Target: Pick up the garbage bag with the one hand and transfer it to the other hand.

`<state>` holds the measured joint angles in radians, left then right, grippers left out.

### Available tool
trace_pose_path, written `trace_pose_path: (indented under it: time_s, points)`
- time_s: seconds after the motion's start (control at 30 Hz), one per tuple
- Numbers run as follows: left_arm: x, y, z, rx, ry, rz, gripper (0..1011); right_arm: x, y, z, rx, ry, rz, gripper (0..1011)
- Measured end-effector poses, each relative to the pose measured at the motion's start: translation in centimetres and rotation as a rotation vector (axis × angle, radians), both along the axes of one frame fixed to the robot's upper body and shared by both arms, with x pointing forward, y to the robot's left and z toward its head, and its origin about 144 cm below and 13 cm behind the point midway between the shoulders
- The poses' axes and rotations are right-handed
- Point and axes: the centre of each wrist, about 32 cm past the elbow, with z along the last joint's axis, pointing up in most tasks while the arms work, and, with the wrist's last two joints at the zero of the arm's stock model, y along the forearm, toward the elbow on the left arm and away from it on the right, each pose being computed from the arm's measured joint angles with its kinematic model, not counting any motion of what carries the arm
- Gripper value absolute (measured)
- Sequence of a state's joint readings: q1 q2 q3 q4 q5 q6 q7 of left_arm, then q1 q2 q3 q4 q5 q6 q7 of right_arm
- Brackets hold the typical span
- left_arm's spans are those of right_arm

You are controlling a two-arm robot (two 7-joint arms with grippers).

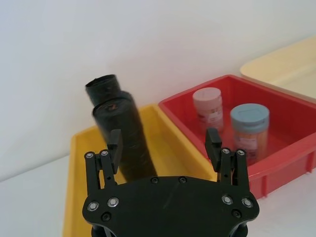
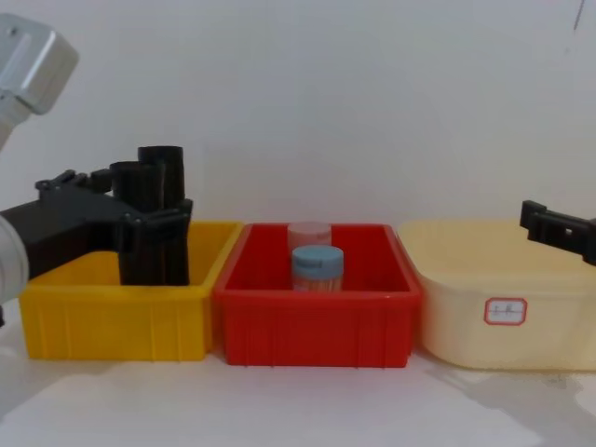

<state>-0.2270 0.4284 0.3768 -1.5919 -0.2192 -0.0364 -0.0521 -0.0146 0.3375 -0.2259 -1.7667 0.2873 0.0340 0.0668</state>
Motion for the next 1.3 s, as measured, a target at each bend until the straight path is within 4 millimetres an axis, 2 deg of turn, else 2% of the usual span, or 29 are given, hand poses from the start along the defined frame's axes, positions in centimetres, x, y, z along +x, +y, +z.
trace_pose_path:
  time_s: [0.6, 1.3]
  points:
    - [1.2, 1.8, -0.2, -0.052, -0.003, 0.082, 1001, 0.0, 0.0, 0.0, 0.000, 0.000, 0.000, 1000]
    - [3.2, 1.7, -0.4, -0.077, -0.001, 0.084, 1001, 0.0, 0.0, 0.0, 0.000, 0.000, 0.000, 1000]
